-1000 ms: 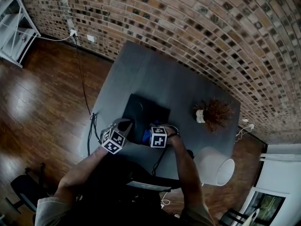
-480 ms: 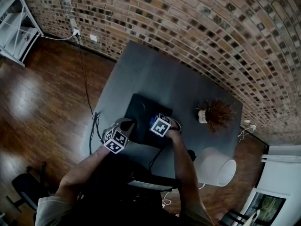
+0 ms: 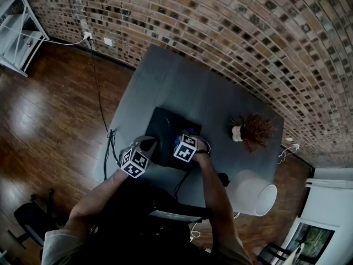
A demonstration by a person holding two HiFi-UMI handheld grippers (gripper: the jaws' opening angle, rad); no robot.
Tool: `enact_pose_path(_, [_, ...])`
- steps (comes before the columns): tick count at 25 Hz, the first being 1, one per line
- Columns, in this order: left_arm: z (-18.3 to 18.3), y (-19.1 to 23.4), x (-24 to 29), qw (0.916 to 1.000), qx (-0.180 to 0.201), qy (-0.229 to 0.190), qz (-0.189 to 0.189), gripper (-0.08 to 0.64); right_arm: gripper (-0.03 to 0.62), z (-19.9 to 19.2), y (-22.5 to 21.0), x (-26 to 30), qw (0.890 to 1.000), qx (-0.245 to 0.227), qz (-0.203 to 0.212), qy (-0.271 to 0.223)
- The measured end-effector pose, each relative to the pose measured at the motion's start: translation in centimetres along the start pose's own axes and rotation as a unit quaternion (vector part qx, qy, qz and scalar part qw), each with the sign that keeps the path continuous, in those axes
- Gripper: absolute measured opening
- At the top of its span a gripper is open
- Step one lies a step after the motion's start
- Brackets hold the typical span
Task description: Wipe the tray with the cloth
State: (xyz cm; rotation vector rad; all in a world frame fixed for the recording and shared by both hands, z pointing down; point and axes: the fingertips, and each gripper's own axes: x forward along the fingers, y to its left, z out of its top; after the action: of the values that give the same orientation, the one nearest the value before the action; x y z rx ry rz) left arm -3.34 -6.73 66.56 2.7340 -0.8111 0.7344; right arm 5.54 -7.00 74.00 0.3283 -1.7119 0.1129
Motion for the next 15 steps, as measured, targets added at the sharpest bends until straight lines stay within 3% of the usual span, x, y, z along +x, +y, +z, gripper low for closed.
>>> enact_pose_path(3, [0.0, -0.1, 0.1, 1.0000, -0.003, 0.000, 0.001, 0.003, 0.149, -0.3, 6.4, -1.0, 0.989, -0.125, 0.084, 0.003])
enact_pose_path(6, [0.0, 0.0, 0.2, 1.0000, -0.002, 0.000, 0.002, 0.003, 0.147, -1.1, 11.5, -1.9, 0.956, -0.247, 0.157, -0.001])
enact_pose_path(7, [0.0, 0.0, 0.2, 1.0000, -0.002, 0.000, 0.001, 0.003, 0.134, -1.4, 12.2, -2.1, 0.948, -0.265, 0.174, -0.002])
enact_pose_path(8, [0.0, -0.2, 0.3, 1.0000, -0.001, 0.001, 0.000, 0.003, 0.135, -1.6, 12.0, -2.1, 0.949, -0.258, 0.181, -0.004])
enact_pose_path(10, [-0.1, -0.4, 0.3, 1.0000, 0.002, 0.003, -0.001, 0.003, 0.137, -1.8, 8.8, -2.0, 0.972, -0.181, 0.153, -0.007])
enact_pose_path(12, [-0.1, -0.4, 0.4, 1.0000, 0.005, 0.003, -0.002, 0.003, 0.140, -2.4, 2.9, -1.7, 0.996, -0.039, 0.077, -0.007])
enact_pose_path(13, [-0.1, -0.4, 0.3, 1.0000, 0.006, 0.004, -0.002, 0.003, 0.141, -2.9, -0.3, -1.6, 0.998, 0.049, 0.031, -0.008])
enact_pose_path(14, [-0.2, -0.3, 0.3, 1.0000, 0.005, 0.004, -0.002, 0.003, 0.142, -3.2, -3.2, -1.5, 0.990, 0.138, -0.012, -0.012])
enact_pose_path(15, [-0.2, -0.3, 0.2, 1.0000, 0.005, 0.005, -0.001, 0.003, 0.143, -3.5, -5.3, -1.3, 0.975, 0.215, -0.046, -0.017])
